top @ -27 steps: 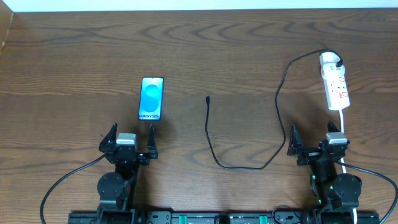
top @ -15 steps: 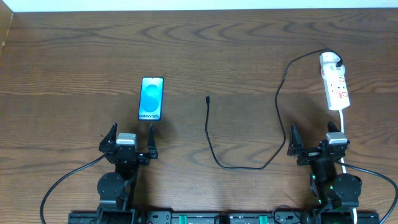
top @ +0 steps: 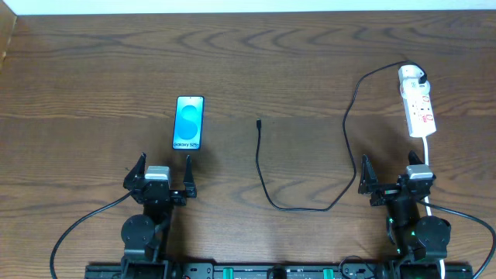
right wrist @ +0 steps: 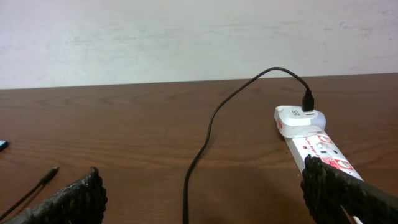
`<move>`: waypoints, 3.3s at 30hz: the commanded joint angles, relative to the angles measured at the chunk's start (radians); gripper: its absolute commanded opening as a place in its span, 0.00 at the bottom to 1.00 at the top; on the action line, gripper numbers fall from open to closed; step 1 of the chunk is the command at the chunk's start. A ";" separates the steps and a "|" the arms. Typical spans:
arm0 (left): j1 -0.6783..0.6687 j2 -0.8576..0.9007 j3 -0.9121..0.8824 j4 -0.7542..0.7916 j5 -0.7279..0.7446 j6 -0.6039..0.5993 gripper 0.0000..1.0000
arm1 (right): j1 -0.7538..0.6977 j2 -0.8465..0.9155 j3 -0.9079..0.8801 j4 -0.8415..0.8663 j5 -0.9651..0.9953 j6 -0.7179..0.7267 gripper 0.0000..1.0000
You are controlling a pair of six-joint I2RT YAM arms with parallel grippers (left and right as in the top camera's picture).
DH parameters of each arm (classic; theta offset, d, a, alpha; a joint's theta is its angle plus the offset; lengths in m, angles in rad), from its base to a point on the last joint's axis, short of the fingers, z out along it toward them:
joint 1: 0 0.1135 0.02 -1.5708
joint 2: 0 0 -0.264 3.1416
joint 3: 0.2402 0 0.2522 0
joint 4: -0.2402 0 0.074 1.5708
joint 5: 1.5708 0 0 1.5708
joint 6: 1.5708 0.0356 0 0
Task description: Plug charger to phone and switch on socket
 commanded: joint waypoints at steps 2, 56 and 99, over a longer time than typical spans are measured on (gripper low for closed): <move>0.005 -0.006 -0.009 -0.048 -0.017 0.021 0.98 | -0.002 -0.006 -0.003 -0.002 0.004 -0.001 0.99; 0.005 -0.006 -0.009 -0.048 -0.017 0.021 0.98 | -0.002 -0.006 -0.003 -0.002 0.004 -0.001 0.99; 0.005 0.019 0.024 -0.043 -0.005 0.021 0.98 | -0.002 -0.006 -0.003 -0.002 0.004 0.000 0.99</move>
